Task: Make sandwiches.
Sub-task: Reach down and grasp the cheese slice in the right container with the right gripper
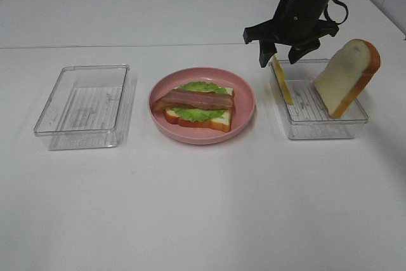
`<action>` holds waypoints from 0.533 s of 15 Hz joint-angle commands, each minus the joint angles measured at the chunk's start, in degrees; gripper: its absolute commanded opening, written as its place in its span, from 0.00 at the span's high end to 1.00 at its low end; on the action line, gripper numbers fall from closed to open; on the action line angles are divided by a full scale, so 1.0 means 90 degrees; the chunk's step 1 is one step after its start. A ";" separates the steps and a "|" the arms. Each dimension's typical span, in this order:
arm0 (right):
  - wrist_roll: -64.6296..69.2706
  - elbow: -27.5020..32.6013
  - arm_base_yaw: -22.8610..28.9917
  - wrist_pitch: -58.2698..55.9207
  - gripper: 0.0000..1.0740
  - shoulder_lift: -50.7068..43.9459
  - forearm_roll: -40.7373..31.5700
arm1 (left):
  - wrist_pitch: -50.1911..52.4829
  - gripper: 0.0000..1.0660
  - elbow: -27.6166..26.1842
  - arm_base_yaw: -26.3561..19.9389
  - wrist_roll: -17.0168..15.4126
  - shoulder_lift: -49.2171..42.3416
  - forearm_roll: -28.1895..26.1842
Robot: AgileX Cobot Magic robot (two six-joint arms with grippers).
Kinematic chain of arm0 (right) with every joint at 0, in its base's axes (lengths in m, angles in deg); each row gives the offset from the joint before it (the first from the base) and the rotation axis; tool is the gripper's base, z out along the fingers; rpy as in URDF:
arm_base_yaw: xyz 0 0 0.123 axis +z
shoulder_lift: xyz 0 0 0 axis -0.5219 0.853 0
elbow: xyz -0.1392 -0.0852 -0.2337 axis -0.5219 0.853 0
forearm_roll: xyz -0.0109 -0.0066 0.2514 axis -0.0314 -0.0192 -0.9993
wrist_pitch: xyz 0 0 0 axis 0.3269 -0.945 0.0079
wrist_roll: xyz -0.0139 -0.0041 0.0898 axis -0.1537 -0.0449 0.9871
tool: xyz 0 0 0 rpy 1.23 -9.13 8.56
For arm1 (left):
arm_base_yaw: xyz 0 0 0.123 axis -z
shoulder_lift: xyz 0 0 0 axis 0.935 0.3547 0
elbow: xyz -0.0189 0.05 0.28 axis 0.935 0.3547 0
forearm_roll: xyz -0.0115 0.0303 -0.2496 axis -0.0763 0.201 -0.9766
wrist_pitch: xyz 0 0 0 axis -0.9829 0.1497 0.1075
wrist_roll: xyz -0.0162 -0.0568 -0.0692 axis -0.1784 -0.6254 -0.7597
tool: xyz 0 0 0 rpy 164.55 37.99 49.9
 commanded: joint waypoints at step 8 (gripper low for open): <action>-0.0064 -0.0045 -0.0025 0.0185 0.63 0.0223 0.0025 | 0.0070 0.16 0.0032 0.0000 -0.0019 -0.0159 0.0006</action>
